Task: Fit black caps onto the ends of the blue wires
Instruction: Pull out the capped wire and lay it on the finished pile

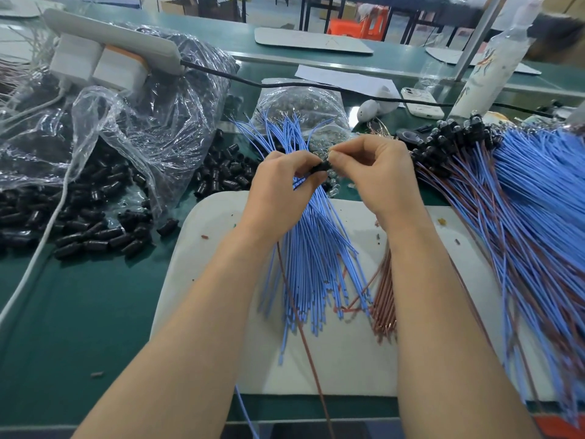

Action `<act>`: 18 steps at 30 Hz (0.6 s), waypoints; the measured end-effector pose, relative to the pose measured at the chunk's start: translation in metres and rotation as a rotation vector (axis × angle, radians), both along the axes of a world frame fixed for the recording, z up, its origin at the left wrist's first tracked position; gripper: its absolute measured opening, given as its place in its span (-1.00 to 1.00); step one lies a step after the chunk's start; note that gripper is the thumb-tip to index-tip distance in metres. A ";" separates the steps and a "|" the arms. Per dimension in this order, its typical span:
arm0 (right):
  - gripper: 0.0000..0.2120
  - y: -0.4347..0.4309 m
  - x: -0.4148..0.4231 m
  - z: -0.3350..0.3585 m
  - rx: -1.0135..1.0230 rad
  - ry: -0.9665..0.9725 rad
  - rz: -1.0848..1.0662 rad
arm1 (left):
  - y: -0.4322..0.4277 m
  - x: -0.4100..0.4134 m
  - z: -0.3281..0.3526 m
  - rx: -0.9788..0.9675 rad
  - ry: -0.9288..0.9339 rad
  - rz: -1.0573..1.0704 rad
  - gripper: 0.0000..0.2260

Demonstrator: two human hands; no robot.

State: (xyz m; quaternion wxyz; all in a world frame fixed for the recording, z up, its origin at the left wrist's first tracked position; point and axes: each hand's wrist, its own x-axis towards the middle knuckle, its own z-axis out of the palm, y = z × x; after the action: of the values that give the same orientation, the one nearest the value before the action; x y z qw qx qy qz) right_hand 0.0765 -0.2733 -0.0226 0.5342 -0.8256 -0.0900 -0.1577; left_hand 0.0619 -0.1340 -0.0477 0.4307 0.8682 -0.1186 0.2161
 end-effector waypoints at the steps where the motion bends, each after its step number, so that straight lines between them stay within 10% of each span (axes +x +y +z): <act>1: -0.93 0.000 0.001 -0.001 0.029 0.006 -0.005 | -0.001 0.000 0.000 -0.005 0.010 -0.007 -0.85; 18: -0.85 0.005 0.002 -0.010 0.178 0.110 0.027 | 0.001 -0.001 0.000 -0.118 0.100 -0.025 -0.93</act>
State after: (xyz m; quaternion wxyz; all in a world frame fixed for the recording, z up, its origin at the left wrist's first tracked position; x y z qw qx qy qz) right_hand 0.0783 -0.2683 -0.0329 0.6118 -0.7809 -0.0573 -0.1124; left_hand 0.0611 -0.1333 -0.0474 0.4891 0.8495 -0.0947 0.1737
